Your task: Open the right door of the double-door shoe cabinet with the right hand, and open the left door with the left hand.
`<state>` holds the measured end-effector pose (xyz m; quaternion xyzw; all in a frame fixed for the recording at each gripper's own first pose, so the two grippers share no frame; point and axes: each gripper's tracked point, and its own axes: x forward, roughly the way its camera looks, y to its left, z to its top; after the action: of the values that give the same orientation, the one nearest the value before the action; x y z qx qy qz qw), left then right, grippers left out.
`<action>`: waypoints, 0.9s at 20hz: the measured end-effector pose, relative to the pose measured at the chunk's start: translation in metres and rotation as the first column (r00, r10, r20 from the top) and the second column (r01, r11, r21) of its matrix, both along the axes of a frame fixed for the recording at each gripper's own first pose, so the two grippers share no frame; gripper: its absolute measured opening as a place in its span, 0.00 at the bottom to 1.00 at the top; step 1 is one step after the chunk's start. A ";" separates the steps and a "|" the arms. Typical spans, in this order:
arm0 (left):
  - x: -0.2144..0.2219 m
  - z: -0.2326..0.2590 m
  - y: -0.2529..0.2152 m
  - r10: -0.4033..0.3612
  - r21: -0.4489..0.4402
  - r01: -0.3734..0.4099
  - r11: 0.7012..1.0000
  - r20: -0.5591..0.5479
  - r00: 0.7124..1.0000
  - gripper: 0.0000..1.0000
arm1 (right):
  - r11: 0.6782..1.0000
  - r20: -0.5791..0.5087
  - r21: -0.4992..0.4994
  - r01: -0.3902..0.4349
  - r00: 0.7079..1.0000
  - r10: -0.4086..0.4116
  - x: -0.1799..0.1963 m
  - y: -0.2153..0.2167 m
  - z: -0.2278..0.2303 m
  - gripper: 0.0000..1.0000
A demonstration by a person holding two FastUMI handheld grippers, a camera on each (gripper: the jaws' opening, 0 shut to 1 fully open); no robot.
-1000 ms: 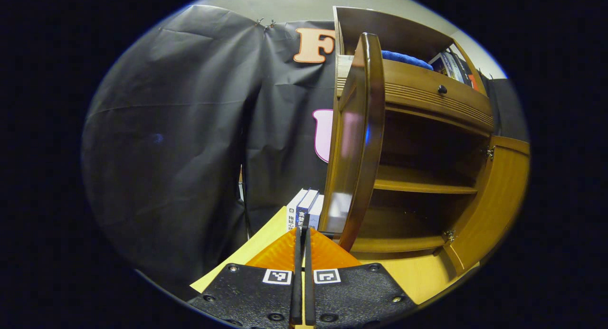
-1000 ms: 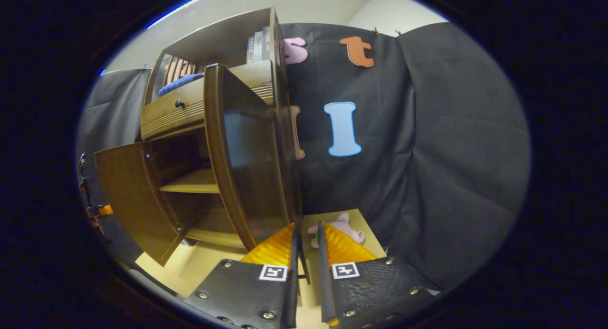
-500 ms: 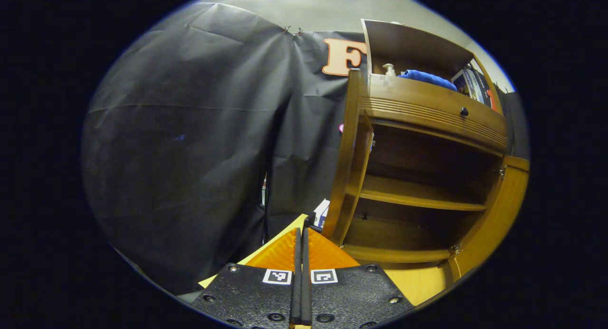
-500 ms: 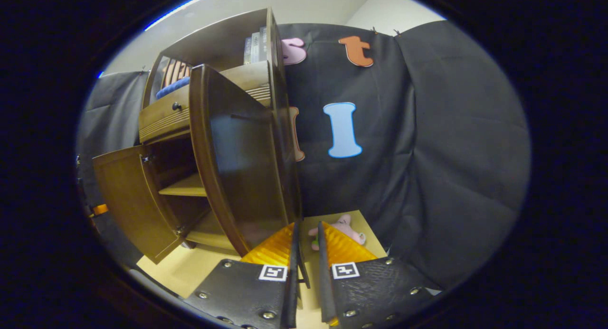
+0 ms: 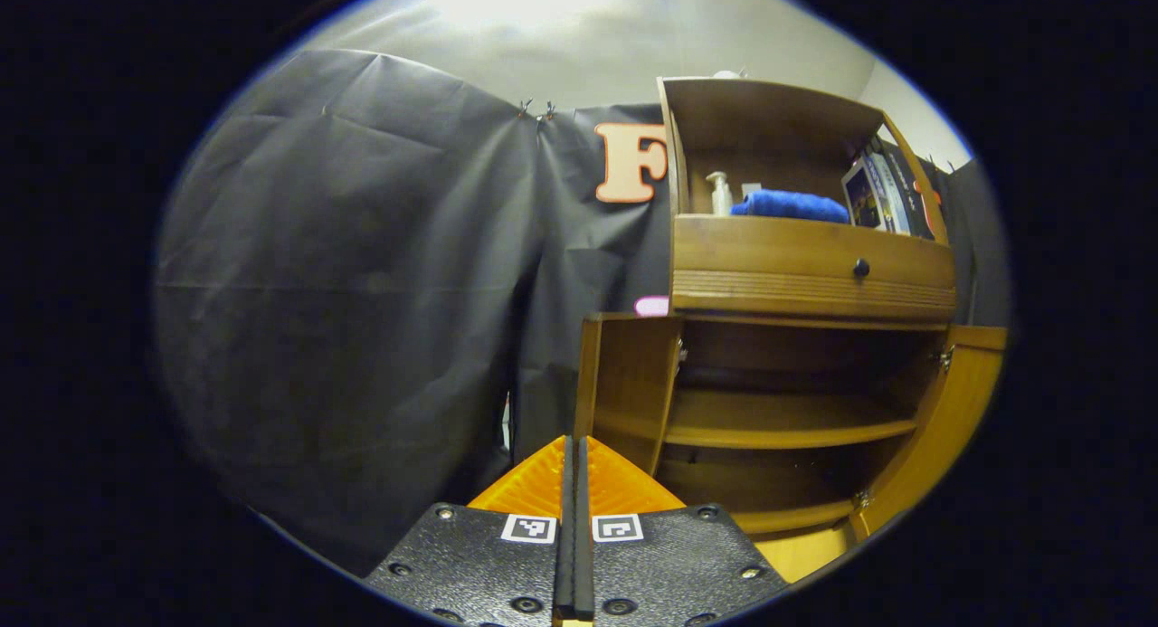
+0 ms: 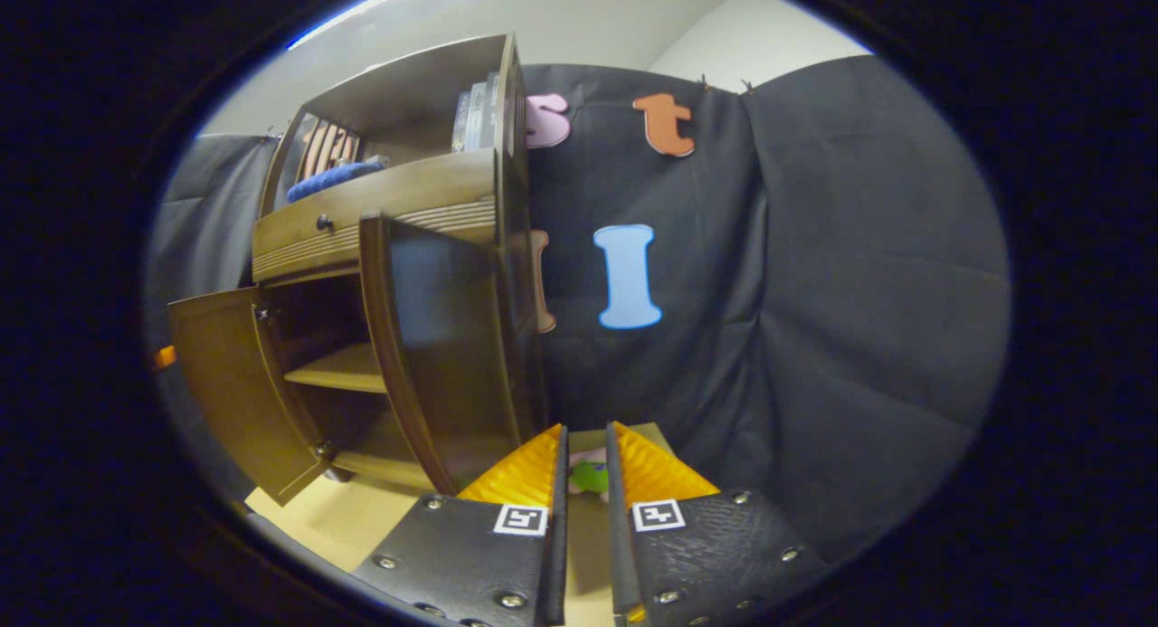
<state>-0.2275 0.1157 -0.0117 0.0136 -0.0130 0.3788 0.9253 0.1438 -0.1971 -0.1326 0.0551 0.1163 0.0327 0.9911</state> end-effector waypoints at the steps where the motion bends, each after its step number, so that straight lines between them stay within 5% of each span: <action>1: 0.005 0.010 -0.006 -0.012 0.004 0.012 1.000 0.007 1.000 0.03 | 1.000 0.018 -0.014 0.013 1.000 -0.012 0.000 -0.003 0.013 0.20; 7: 0.066 0.039 -0.057 -0.168 0.013 0.168 0.986 0.022 0.986 0.01 | 0.999 0.177 -0.028 0.040 0.984 -0.034 -0.010 -0.001 0.118 0.20; 11: 0.115 0.050 -0.095 -0.283 0.012 0.283 0.959 0.007 0.959 0.01 | 1.000 0.265 -0.001 -0.017 0.964 0.017 -0.015 0.029 0.181 0.20; 18: 0.170 0.078 -0.156 -0.443 0.049 0.442 0.896 0.026 0.896 0.01 | 0.983 0.298 0.024 -0.184 0.940 0.168 -0.012 0.119 0.202 0.20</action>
<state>-0.0577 -0.0400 0.0658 0.0230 -0.0404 0.1583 0.9863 0.1318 -0.0777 0.0689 0.0644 -0.0290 0.1320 0.9887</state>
